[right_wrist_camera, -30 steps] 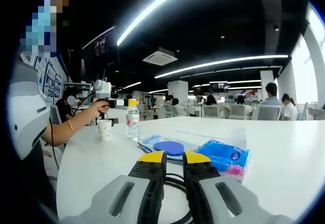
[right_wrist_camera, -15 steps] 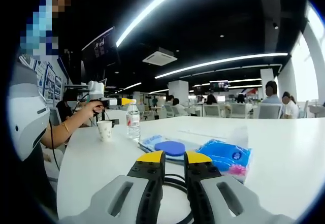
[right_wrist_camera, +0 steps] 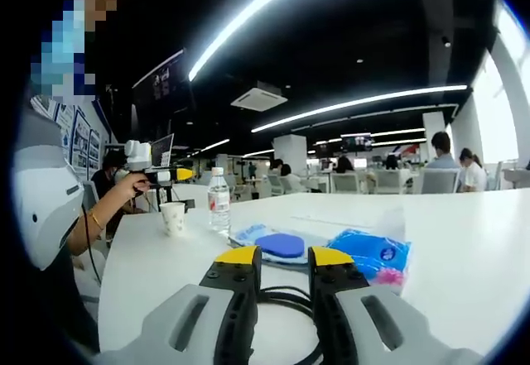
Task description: Arrange the tabletop items into an orderly group along one side of the table until the central work area is clear of visible clutter.
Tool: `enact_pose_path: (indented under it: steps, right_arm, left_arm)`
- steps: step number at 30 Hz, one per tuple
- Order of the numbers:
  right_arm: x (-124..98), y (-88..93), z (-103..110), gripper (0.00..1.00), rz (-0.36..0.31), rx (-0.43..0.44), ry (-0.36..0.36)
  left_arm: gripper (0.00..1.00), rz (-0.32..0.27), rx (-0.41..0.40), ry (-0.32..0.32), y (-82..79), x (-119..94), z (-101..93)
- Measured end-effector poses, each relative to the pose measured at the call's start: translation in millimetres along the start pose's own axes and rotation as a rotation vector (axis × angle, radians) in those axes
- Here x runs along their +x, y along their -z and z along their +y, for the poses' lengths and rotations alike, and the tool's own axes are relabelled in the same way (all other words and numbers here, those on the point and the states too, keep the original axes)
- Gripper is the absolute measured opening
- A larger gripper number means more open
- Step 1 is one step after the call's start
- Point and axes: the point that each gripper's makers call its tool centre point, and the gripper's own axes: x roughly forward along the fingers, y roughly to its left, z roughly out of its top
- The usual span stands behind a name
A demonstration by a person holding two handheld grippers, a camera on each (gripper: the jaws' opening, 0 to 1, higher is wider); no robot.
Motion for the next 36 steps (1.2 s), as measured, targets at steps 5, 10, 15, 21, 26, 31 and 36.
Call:
enact_pose_path:
  steps: [5, 10, 15, 21, 26, 31, 36]
  right_arm:
    - [-7.5, -3.5, -2.9, 0.36, -0.026, 0.013, 0.027]
    - [-12.8, 0.0, -9.5, 0.54, -0.024, 0.028, 0.058]
    - [-17.6, 0.1, -15.1, 0.62, -0.035, 0.035, 0.088]
    - [-21.2, -2.7, -14.8, 0.64, -0.057, 0.053, 0.107]
    - [-22.6, 1.7, -13.5, 0.64, -0.044, 0.068, 0.111]
    - [-25.4, 5.8, -14.1, 0.62, -0.037, 0.083, 0.114]
    - [-25.7, 8.1, -13.5, 0.60, -0.030, 0.084, 0.114]
  left_arm:
    - [0.69, 0.004, -0.016, -0.023, 17.3, -32.4, 6.2]
    - [0.74, 0.045, -0.047, -0.042, 35.8, -45.3, 16.2]
    - [0.75, 0.075, -0.117, -0.033, 49.5, -55.9, 19.5]
    - [0.76, 0.091, -0.111, 0.017, 58.3, -71.6, 1.3]
    - [0.75, 0.096, -0.095, -0.007, 66.9, -75.8, -5.3]
    - [0.71, 0.123, -0.089, -0.026, 82.7, -72.5, -12.3]
    - [0.70, 0.147, -0.105, -0.023, 94.5, -67.3, -19.1]
